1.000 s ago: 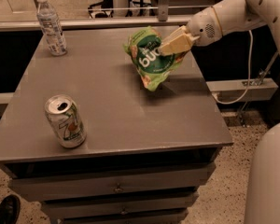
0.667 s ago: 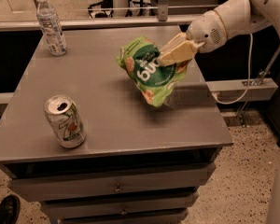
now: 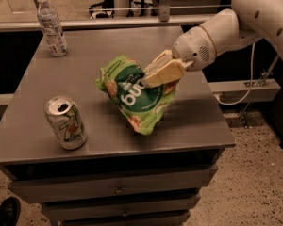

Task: Move green rice chip bag near 7up can

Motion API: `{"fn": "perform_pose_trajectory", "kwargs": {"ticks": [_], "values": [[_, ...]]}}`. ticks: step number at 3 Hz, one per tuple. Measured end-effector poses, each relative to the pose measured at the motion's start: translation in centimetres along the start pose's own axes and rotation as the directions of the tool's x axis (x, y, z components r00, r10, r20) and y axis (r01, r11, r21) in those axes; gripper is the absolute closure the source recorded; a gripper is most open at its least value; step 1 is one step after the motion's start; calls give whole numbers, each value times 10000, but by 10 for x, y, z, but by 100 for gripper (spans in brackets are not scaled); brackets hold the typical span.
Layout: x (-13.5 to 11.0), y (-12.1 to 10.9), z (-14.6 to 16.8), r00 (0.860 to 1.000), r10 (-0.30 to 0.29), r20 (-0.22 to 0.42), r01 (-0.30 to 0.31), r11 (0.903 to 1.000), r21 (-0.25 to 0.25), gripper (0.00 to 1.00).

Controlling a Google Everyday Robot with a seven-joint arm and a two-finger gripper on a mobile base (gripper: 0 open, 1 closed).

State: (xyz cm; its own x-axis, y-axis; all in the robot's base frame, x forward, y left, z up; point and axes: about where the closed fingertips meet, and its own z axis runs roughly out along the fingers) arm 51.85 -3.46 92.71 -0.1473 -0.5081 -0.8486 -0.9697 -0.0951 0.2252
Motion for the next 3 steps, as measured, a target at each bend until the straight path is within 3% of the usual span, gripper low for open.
{"fn": "perform_pose_trajectory", "kwargs": {"ticks": [1,2,3], "values": [[-5,12,23,10000,-42,10,42,9996,-279,100],[-6,17,43,10000,17,-54,-20,9985,-541,85],[-7,17,55,10000,14,13,-14,9983,-591,54]]}}
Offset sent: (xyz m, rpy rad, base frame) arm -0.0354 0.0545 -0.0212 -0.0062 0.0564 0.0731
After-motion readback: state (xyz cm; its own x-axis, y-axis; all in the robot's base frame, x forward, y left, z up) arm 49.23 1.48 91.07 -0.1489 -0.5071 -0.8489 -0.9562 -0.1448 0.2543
